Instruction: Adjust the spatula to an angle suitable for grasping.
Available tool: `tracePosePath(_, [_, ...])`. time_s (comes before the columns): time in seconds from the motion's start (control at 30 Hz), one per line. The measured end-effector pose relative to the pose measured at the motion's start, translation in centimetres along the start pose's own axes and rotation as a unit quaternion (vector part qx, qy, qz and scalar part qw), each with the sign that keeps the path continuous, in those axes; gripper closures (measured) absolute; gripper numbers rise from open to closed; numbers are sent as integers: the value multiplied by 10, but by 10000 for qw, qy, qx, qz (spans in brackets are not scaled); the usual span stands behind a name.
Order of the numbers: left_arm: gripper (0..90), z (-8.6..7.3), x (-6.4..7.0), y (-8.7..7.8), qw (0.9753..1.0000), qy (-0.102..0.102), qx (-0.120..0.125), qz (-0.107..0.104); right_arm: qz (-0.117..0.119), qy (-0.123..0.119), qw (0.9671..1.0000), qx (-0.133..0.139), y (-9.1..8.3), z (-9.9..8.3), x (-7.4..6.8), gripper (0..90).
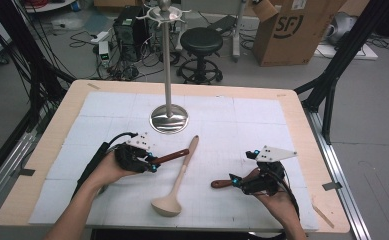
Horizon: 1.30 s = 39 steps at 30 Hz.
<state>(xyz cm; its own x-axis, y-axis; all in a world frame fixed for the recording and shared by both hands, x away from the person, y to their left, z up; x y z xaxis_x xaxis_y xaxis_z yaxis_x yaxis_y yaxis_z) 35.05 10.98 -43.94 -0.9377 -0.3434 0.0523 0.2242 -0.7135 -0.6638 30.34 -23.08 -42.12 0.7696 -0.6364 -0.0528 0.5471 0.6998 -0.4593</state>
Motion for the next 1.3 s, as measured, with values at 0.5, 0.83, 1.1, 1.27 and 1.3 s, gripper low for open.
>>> tracePosePath(0.5, [732,12,-1,-13,9989,-253,374,-115,480,289,9976,402,15,31,-20,4])
tracePosePath(0.83, [733,30,1,-18,9982,-239,524,-188,524,292,9969,515,32,51,-29,4])
tracePosePath(1.1, [734,43,3,-20,9972,-219,674,-224,524,193,9943,909,40,65,-33,164])
tracePosePath(1.27, [734,53,5,-22,9966,-177,767,-262,606,299,9934,932,47,72,-36,184])
tracePosePath(1.3, [734,55,5,-22,9966,-164,769,-261,637,311,9933,916,49,73,-36,204])
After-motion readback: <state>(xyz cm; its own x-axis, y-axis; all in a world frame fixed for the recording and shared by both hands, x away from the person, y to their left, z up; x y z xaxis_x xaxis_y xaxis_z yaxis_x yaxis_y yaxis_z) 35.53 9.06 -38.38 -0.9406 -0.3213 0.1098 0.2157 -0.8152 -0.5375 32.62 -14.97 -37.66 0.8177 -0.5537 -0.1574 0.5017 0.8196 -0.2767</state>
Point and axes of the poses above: each handheld gripper's, and its own axes: y roughly forward along the jaws, z roughly out of its top, x roughly to its right, the point moved 5 cm from there along y, roughly forward along the jaws, and after that the axes turned 4 degrees about x, right-handed, at the moved point
